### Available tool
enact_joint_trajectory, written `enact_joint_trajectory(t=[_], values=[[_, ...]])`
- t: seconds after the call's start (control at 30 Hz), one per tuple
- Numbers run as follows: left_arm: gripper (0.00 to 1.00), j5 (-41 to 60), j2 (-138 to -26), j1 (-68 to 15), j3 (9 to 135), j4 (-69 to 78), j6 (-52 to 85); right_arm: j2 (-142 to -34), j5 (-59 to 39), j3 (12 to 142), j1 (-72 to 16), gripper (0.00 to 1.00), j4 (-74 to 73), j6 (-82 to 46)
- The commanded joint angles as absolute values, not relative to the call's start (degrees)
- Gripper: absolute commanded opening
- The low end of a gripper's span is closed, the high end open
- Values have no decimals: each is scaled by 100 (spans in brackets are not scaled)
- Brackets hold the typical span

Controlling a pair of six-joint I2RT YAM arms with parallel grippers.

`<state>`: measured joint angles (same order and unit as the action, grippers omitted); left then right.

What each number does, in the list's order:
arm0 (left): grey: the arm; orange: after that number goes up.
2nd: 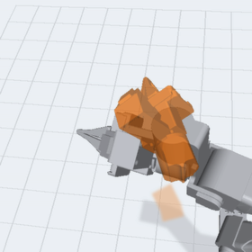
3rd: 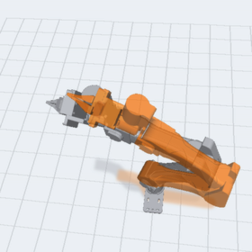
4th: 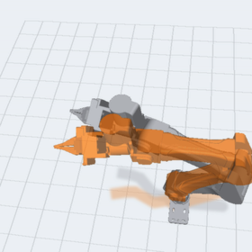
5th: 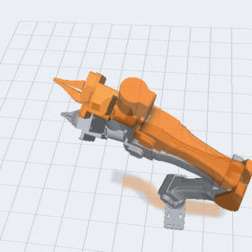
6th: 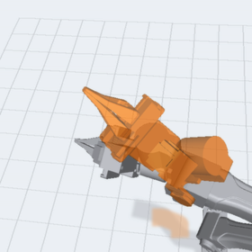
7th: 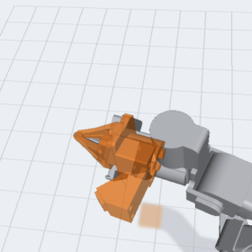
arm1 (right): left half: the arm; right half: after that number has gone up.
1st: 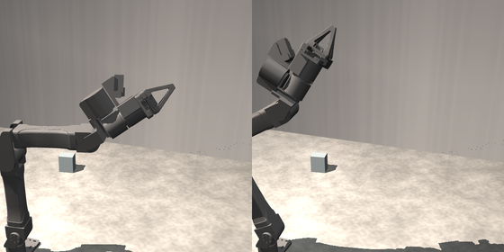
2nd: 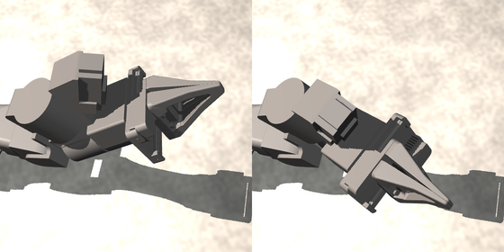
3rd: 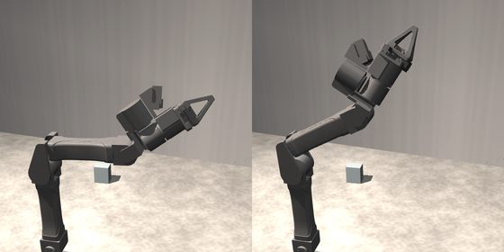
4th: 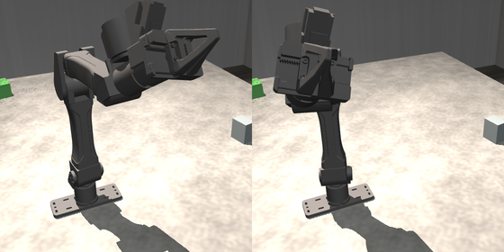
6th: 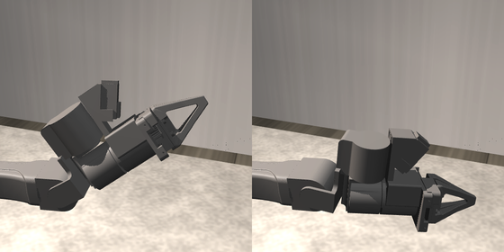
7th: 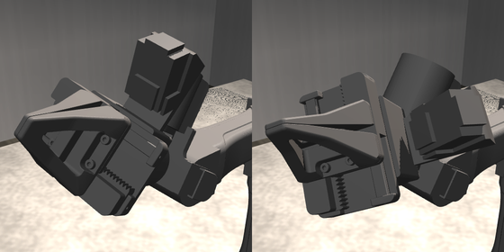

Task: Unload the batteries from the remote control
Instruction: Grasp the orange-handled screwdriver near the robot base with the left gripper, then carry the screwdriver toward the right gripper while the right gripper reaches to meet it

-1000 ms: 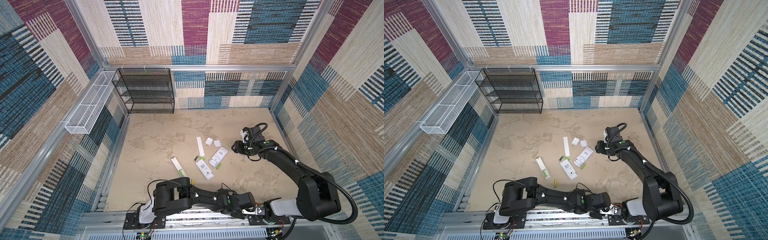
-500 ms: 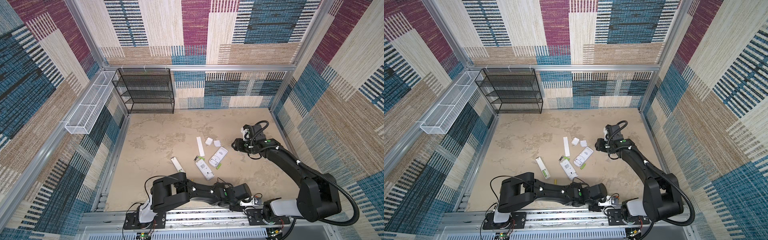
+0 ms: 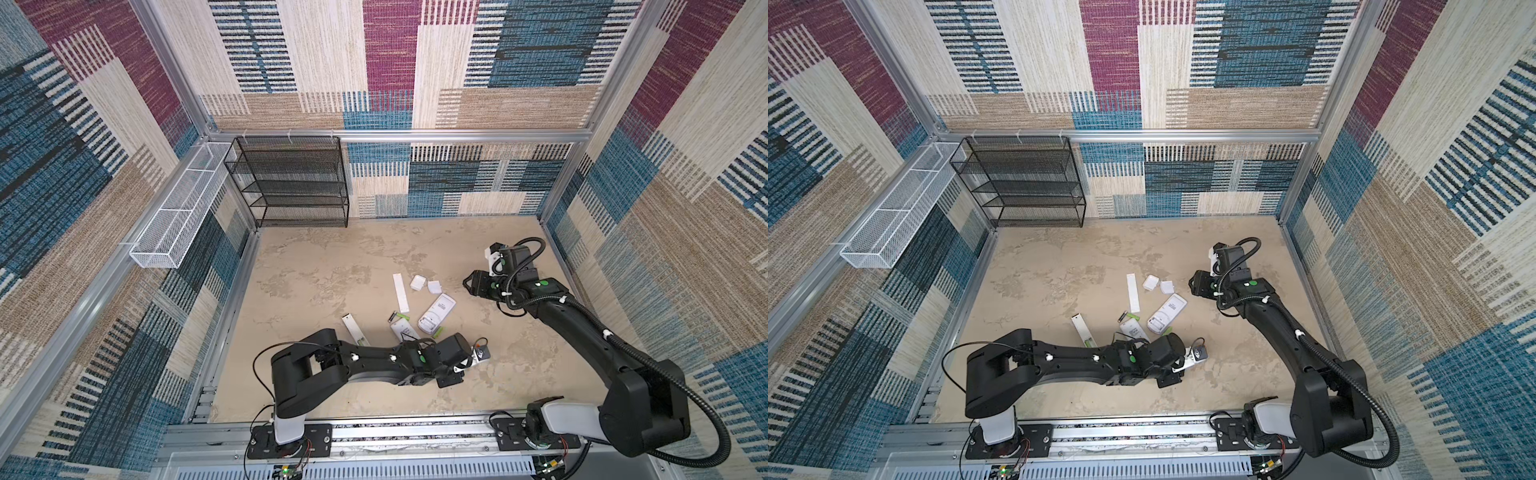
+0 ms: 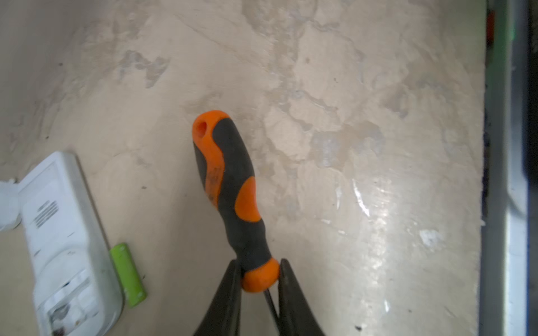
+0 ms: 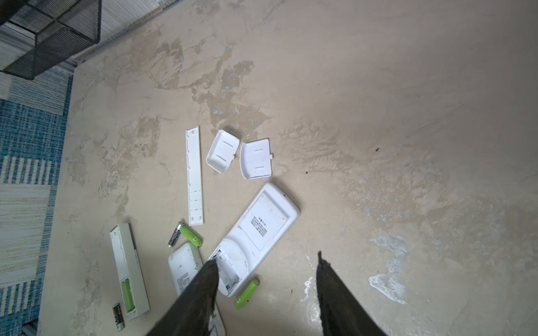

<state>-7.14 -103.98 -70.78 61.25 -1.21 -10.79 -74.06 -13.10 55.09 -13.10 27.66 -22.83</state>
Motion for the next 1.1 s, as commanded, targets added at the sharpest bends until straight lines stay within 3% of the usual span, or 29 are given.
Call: enact_joint_trajectory(t=[0.0,0.23,0.47,0.93,1.07], values=[[0,-472,-9844,-6855,5828,231,-361,-7160,-1504,5533,-1302,57,2285,-2580],[0,-215,-8365,-6212,5033,661,303,-6768,-2416,5426,-1305,57,1435,-3123],[0,243,-7376,-5596,4894,592,468,-6956,-3965,5108,-1351,59,396,-3933],[0,511,-7441,-5133,5276,244,623,-7283,-4414,5089,-2151,63,110,-4099],[0,454,-7529,-5116,5383,84,512,-7553,-4581,5229,-2294,55,129,-4140]])
